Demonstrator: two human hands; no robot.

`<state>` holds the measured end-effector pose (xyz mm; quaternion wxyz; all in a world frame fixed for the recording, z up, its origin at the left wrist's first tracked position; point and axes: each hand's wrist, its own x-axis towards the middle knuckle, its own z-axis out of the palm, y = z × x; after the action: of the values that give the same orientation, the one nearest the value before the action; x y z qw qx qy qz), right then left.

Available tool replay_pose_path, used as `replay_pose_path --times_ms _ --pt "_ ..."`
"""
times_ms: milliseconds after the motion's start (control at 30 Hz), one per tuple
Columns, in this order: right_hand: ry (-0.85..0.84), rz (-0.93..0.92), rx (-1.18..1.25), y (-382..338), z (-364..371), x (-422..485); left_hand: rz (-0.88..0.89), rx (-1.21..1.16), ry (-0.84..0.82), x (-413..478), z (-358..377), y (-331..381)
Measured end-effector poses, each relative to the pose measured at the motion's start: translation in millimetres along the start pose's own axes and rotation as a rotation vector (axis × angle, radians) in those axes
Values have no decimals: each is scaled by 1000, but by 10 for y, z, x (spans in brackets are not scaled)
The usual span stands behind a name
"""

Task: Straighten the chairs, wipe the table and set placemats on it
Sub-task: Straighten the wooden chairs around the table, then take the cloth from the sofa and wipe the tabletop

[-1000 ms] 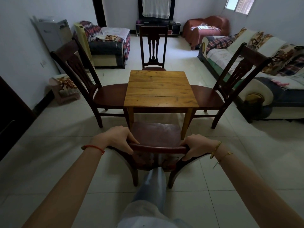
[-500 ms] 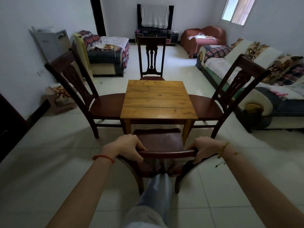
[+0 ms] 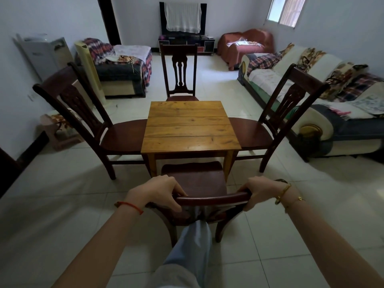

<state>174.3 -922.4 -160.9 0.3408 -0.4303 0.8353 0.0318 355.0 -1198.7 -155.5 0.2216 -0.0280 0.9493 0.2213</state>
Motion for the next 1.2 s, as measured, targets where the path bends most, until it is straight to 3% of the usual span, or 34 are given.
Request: replay_pose_path --times_ms 133,267,500,767,1200 --pt "22 3 -3 -35 27 -23 11 -51 3 -68 23 -28" --pt "35 0 85 -112 28 -108 41 -331 213 -129 26 -43" --pt "466 -99 355 -211 -108 -616 128 -481 447 -243 -317 352" --pt "785 -50 522 151 -254 -1493 286 -584 408 75 -708 1377" --pt "983 198 567 1527 -277 -2280 557 -527 302 1507 -749 2916"
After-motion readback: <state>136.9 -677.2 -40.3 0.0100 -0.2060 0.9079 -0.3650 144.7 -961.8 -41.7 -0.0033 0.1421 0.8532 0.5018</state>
